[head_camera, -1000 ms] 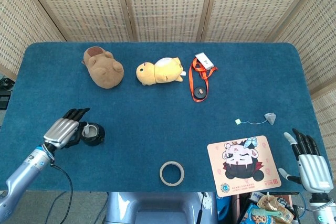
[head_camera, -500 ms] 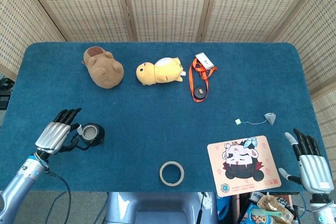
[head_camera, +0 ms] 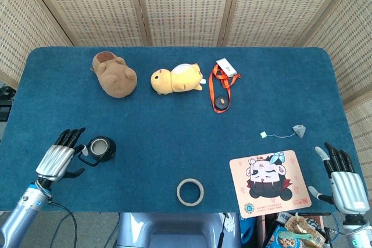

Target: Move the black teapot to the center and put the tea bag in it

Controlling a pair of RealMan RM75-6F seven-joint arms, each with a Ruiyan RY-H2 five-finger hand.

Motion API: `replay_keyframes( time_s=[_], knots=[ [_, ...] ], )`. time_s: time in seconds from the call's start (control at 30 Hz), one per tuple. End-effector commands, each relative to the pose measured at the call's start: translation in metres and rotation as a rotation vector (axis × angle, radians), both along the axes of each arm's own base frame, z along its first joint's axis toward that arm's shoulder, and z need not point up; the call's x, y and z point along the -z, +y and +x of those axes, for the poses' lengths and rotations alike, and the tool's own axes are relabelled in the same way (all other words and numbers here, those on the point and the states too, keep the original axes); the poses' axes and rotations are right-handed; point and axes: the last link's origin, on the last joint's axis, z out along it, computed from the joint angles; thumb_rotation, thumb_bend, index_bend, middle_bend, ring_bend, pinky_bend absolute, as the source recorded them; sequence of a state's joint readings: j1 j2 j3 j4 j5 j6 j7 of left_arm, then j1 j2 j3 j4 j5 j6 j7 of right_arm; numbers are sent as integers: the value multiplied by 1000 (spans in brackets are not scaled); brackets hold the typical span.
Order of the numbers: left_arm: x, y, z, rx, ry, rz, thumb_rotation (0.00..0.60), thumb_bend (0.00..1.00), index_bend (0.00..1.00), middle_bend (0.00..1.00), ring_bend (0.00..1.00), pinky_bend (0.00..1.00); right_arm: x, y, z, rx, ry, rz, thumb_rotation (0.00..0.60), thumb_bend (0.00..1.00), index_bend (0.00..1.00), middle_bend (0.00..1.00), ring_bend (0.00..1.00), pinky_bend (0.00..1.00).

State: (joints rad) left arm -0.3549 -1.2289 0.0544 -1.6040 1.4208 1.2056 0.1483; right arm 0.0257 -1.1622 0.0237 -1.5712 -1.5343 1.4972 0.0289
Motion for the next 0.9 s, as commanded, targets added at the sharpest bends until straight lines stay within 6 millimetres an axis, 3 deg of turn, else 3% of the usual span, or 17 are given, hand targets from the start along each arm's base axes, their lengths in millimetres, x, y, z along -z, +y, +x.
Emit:
replay_keyframes(
  time_s=[0.03, 0.7, 0.9],
  knots=[
    [1, -1, -2, -10, 2, 1, 600, 235, 442, 0, 0, 0, 0, 0, 0, -2, 0, 1, 600, 143, 23, 16, 0, 0],
    [22, 11, -3, -47, -5, -36, 600, 236, 442, 0, 0, 0, -3, 3, -1, 15, 6, -10, 600, 143, 23, 16, 0, 0],
    [29, 16, -2, -47, -11, -48, 600, 301, 442, 0, 0, 0, -3, 5, -2, 25, 9, -11, 600, 143, 23, 16, 0, 0]
  ],
)
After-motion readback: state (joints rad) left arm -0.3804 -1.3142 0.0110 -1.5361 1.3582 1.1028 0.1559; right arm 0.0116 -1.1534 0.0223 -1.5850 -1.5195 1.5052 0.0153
